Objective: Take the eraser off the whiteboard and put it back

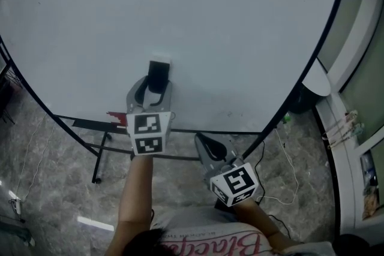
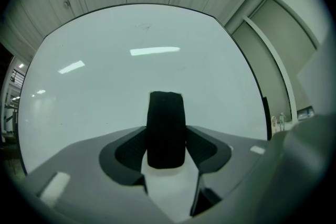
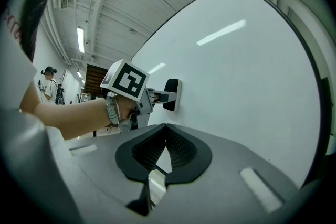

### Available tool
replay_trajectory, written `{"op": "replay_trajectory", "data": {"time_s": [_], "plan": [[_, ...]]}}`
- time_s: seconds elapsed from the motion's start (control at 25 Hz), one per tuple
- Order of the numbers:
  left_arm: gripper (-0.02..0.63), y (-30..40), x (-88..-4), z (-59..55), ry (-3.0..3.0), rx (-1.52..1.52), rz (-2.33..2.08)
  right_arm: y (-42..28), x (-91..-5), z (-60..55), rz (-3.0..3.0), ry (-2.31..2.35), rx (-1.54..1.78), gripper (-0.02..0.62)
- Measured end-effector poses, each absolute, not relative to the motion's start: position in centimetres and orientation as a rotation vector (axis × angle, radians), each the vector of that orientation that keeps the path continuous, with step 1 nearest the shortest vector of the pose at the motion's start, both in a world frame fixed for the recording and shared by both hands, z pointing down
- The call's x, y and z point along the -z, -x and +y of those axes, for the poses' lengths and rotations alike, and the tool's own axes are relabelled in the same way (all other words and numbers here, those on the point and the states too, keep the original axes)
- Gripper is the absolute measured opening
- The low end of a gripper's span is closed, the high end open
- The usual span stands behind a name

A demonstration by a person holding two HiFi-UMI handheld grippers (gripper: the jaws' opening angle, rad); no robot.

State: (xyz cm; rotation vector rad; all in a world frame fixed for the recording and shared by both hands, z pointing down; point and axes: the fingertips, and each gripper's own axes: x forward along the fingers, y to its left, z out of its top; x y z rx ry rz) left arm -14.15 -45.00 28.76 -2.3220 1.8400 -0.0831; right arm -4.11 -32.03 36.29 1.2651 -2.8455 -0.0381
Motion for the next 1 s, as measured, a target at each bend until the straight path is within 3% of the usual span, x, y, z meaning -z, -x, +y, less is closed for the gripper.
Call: {"op": "replay_trajectory", "data": {"time_s": [0.4,0.68,1.0], "plan": [[0.166,14.4,-33.0,-41.5,2.426,0.068,1.885,4.7,-36.8,-31.0,-2.848,-1.221,0.032,0.002],[0.003,14.1,-35.4,-37.3,2.513,0.028,1.875,5.6,-37.0,-30.6,-2.852,-1.179,0.046,0.002],[0.0,14.6,-37.8,-33.6,2.628,-0.097,1.811,6.4,-37.1,-30.3,-2.868,-1.146,0.066,0.002]]}}
